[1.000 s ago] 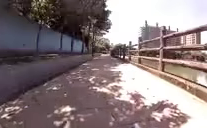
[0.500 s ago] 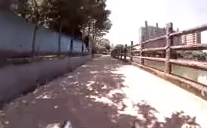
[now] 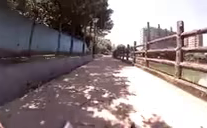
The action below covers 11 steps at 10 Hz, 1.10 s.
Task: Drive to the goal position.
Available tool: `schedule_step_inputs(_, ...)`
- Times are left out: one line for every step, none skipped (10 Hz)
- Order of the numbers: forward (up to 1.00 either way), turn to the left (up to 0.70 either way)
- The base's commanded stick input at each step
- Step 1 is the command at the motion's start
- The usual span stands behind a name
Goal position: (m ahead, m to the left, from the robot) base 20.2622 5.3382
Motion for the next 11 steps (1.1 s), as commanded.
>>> schedule_step_inputs(0.70,0.00)
schedule_step_inputs(0.70,0.00)
schedule_step_inputs(0.70,0.00)
schedule_step_inputs(0.70,0.00)
schedule_step_inputs(0.70,0.00)
schedule_step_inputs(0.70,0.00)
schedule_step_inputs(0.70,0.00)
schedule_step_inputs(0.70,0.00)
schedule_step_inputs(0.70,0.00)
schedule_step_inputs(0.70,0.00)
schedule_step_inputs(0.70,0.00)
